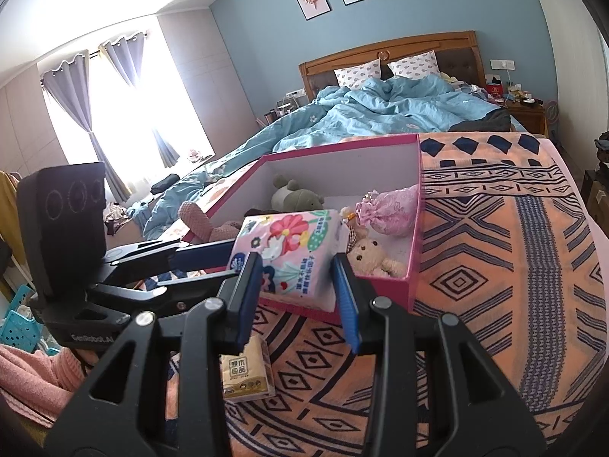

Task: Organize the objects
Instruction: 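Carry the floral tissue pack with both grippers over the pink box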

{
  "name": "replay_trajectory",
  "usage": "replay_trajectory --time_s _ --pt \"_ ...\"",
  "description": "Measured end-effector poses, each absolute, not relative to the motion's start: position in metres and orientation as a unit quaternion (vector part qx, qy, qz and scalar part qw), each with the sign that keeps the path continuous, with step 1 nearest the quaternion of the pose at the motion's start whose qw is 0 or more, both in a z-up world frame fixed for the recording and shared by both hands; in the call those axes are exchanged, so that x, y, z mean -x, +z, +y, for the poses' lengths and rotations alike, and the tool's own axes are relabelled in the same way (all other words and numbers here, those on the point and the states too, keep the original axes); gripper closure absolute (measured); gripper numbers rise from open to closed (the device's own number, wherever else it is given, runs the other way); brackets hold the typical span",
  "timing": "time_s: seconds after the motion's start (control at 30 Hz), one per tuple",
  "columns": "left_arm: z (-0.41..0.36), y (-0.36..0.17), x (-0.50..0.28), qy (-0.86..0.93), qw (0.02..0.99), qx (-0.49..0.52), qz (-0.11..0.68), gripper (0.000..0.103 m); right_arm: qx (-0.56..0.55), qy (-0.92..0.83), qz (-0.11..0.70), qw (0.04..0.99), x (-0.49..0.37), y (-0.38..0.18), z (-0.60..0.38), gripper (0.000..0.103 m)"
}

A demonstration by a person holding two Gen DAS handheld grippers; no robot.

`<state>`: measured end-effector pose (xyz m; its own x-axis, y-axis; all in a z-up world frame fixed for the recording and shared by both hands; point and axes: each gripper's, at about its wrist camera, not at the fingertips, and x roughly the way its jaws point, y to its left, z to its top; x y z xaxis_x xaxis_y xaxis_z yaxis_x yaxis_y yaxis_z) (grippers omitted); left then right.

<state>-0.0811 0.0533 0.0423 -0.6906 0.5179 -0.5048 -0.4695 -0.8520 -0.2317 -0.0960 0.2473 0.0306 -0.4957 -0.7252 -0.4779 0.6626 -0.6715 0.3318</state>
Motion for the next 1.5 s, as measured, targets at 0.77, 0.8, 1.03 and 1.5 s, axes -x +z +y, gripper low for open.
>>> replay_trajectory --time_s 0.77,0.8,1.03,1.5 --pt "0.049 0.040 0.108 0.921 0.255 0.291 -0.047 0.061 -0.312 -0.859 -0.059 0.401 0.130 0.028 0.238 0.062" --pt "0.049 0.040 0.109 0.921 0.255 0.291 -0.045 0.061 -0.312 -0.860 -0.059 0.400 0.131 0.028 0.237 0.062" --pt "0.048 0.039 0.116 0.920 0.253 0.295 -0.048 0.061 -0.315 -0.860 -0.063 0.396 0.138 0.027 0.237 0.062" --pt "0.045 0.031 0.134 0.918 0.246 0.308 -0.050 0.061 -0.328 -0.859 -0.062 0.387 0.156 0.020 0.231 0.063"
